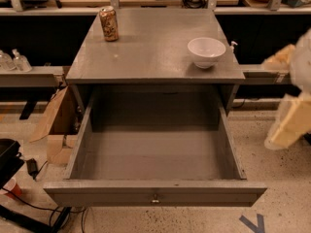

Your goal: Close top drawer

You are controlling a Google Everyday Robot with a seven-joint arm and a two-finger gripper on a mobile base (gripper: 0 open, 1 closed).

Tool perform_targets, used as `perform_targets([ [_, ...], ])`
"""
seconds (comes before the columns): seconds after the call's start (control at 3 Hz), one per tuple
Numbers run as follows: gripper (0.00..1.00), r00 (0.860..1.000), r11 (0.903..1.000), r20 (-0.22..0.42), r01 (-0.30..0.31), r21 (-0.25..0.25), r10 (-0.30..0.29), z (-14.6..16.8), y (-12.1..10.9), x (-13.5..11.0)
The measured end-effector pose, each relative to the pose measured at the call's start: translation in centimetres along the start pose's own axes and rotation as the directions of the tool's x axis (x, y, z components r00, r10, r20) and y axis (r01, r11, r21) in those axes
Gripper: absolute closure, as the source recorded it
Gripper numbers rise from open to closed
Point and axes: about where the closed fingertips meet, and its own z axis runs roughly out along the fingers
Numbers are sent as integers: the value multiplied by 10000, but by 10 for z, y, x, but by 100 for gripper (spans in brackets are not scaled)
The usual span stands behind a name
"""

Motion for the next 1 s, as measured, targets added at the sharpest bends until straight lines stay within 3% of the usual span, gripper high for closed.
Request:
perform_targets([
  [0.33, 39, 9997, 9990, 250, 56, 442, -67, 21, 38, 40],
  [0.67, 63, 9993, 9981, 364, -136, 603, 114, 71, 77, 96],
  [1.0, 87, 9994, 9993, 277, -213, 310, 204, 131, 114, 139],
])
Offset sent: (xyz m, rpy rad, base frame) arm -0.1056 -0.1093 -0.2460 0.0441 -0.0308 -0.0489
